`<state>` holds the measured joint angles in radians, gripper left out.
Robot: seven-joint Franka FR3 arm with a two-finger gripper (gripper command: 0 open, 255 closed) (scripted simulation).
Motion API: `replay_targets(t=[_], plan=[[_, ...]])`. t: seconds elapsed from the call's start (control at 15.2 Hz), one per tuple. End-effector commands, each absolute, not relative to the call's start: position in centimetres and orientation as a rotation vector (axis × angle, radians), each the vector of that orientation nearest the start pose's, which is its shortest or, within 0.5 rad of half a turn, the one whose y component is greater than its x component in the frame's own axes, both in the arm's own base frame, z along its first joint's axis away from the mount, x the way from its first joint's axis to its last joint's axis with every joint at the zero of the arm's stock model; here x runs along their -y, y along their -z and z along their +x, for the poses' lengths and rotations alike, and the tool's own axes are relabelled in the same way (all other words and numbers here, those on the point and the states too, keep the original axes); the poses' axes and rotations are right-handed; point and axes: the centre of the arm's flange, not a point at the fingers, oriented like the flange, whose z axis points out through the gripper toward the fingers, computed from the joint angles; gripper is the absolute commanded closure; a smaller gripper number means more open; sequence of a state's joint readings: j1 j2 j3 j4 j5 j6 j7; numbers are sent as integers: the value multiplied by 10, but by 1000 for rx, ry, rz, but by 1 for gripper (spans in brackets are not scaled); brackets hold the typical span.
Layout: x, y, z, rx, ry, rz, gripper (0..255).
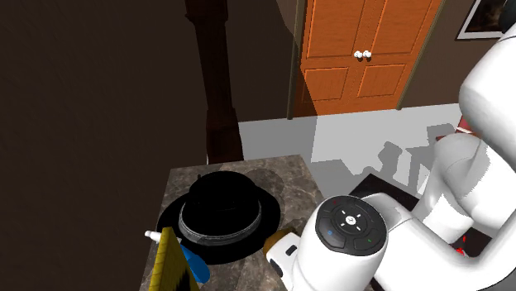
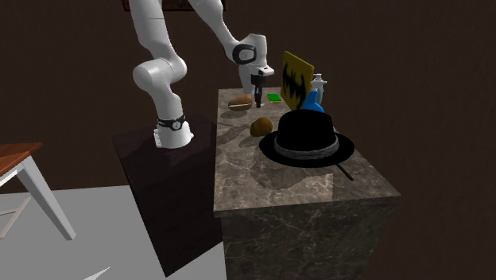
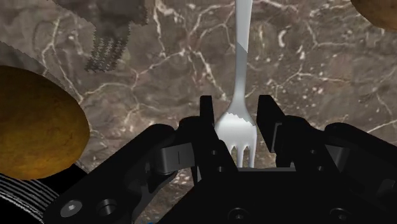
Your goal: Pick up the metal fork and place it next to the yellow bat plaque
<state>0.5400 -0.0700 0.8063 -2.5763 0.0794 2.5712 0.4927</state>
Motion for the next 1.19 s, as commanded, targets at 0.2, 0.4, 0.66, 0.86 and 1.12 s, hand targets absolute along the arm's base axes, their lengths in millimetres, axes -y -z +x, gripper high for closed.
replay_targets(t=[0.2,0.4,0.66,0.86,1.12], plan=[[-436,-256,104,1193,51,-2870,255],[-436,-241,104,1193,51,-2870,255],[-436,-219,104,1193,51,-2870,255],[-436,-219,104,1193,51,-2870,255],[-436,-219,104,1193,51,-2870,255]])
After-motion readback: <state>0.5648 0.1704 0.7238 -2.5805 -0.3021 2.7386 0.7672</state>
